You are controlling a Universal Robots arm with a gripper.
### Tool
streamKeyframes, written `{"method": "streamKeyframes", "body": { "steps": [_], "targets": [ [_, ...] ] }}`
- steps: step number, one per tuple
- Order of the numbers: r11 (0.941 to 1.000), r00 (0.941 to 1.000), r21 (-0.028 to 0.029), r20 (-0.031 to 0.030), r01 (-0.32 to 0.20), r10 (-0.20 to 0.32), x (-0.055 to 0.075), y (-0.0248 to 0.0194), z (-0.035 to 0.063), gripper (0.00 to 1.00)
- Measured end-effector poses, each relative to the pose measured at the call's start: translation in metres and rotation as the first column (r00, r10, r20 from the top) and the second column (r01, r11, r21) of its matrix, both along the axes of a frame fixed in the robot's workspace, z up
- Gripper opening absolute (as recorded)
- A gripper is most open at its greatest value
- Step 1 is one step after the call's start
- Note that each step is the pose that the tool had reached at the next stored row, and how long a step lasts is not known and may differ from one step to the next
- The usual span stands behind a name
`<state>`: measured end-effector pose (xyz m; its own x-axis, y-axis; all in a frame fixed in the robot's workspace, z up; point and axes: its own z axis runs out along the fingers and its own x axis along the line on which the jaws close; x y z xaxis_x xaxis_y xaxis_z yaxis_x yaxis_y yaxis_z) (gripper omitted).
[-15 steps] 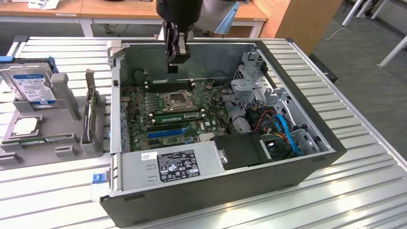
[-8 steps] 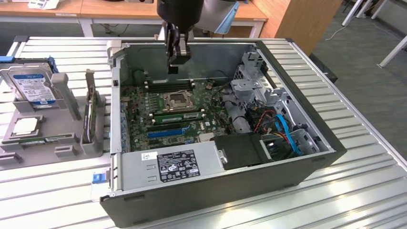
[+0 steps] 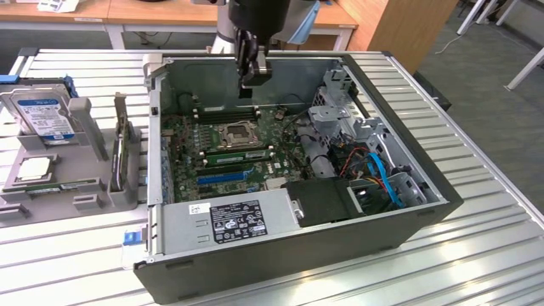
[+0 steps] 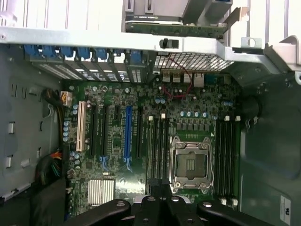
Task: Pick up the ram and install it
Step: 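Press down the ram until it locks into place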
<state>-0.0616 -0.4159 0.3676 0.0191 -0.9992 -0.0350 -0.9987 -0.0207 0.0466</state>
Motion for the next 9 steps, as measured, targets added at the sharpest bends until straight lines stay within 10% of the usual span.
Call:
{"method": "streamKeyframes", "body": {
  "steps": [9],
  "targets": [
    [1.0000,1.0000,0.0008,-0.0003,0.000,0.000,0.0049,0.0001,-0.0021,0.10]
  ]
}}
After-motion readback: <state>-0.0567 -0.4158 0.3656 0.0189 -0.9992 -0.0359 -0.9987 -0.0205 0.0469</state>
